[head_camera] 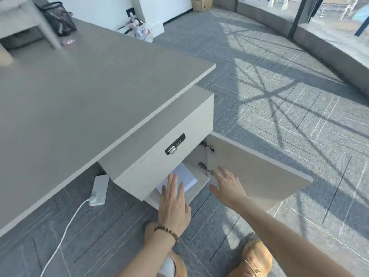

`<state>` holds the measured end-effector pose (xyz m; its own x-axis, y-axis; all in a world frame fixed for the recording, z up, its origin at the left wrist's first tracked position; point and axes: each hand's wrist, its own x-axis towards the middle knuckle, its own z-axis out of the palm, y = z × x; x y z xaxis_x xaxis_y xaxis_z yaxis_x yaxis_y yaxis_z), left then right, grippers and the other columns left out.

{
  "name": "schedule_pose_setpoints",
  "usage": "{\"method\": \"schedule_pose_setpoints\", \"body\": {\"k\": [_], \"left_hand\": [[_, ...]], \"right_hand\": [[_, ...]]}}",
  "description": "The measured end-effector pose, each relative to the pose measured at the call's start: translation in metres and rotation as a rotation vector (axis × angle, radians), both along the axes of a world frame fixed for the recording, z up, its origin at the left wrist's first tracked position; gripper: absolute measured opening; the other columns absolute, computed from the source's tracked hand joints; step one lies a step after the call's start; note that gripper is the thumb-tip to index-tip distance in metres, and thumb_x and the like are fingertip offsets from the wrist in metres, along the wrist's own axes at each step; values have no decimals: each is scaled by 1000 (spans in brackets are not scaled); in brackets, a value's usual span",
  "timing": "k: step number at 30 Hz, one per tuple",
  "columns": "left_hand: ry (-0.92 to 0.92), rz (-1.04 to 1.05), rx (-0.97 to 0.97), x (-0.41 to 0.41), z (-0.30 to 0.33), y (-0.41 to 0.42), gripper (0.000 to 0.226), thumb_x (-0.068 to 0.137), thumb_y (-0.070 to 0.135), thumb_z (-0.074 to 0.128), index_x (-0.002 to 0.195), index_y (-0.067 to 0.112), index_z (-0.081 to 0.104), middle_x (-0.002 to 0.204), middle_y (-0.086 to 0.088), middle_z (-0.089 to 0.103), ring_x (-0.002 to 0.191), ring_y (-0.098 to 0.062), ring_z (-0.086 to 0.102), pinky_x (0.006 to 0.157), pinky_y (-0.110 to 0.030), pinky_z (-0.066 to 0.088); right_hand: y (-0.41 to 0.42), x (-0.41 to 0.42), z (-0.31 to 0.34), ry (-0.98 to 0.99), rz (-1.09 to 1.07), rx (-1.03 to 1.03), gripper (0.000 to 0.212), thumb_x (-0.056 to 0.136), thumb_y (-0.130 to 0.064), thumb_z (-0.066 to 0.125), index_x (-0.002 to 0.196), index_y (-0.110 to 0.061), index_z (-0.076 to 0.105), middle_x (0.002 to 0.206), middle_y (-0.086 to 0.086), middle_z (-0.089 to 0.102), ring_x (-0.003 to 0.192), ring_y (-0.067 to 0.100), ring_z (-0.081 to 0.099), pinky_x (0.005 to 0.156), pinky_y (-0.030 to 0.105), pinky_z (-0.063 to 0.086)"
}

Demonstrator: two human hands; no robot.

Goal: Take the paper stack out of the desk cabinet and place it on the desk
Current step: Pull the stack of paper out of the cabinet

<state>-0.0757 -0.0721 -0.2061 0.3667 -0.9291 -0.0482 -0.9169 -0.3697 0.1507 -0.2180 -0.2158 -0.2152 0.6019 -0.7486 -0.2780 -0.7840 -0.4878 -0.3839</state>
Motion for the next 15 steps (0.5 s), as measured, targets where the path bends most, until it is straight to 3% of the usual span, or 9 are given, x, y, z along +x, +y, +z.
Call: {"method": "schedule_pose_setpoints", "body": {"k": [3,5,8,15], "left_hand": [[148,65,29,7,-46,-15,60,92,20,50,148,11,32,161,-13,15,150,-27,17,121,-37,27],[237,146,51,18,-82,-23,61,94,21,48,150,13,25,162,-13,12,150,-26,16,120,-33,28],[328,273,121,39,-131,-36,64,95,19,48,151,11,19,163,-17,8,151,-29,9,119,-35,28],[423,511,190,73,-225,-54,70,90,19,50,151,9,17,162,-20,12,151,-29,8,116,-44,29]], "right_hand": [[-5,24,-44,21,7,65,57,96,-37,49,148,-18,34,160,10,29,139,33,41,114,44,32],[-9,41,-74,45,9,127,59,97,-37,48,150,-16,32,160,12,28,142,34,38,116,47,30],[-17,64,-121,76,26,211,64,98,-37,48,153,-12,29,159,16,30,146,34,33,120,49,28],[-42,97,-208,51,-63,394,67,95,-42,51,151,-13,31,154,16,36,137,36,43,109,53,44]]}}
